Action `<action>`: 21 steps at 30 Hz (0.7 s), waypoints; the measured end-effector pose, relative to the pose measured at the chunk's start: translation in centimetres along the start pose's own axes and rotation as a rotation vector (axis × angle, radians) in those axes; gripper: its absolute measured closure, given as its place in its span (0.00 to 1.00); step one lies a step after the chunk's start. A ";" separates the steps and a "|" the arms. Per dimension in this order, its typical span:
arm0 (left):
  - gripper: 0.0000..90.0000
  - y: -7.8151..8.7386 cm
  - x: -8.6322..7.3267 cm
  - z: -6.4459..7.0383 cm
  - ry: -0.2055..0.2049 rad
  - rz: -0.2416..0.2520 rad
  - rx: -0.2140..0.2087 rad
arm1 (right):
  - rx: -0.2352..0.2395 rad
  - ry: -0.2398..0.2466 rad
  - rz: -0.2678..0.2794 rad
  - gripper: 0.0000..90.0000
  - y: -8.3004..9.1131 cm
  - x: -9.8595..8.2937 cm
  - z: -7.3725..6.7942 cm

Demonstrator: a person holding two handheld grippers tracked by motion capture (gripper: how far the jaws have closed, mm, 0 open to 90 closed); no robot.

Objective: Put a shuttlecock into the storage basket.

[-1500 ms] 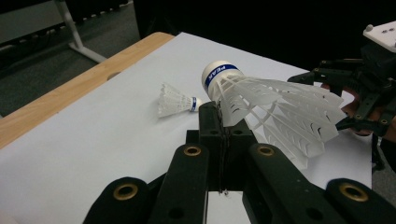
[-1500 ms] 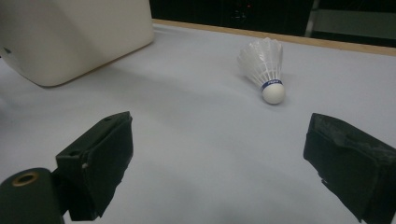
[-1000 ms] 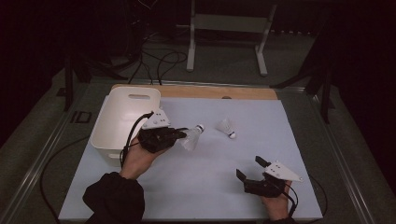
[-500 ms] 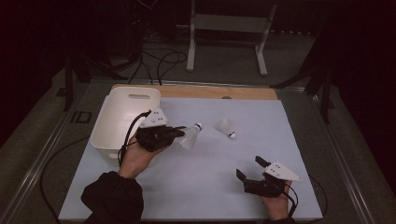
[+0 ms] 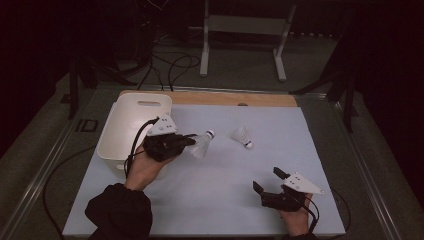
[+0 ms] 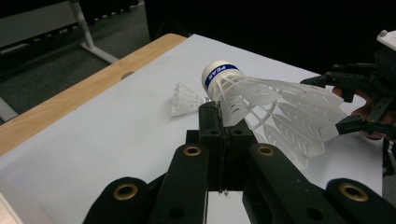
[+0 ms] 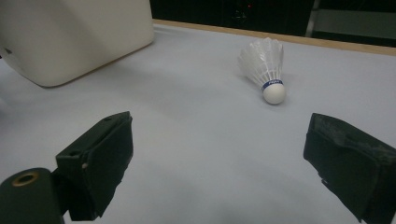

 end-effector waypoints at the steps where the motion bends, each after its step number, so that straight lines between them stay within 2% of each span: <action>1: 1.00 0.0 0.0 0.0 0.000 0.000 0.000 | 0.000 0.000 0.000 0.09 0.0 0.0 0.0; 21: 1.00 0.7 0.1 -0.5 0.003 0.004 0.017 | 0.000 -0.001 0.000 0.09 0.0 0.0 0.0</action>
Point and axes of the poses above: each handheld gripper's, and its own axes: y roughly backward along the jaws, x roughly out of its top, z roughly to its right, the point moved 5 cm from there along -y, roughly forward along the jaws, and after that the axes turned 1 degree about -z, right-handed, at the moved point
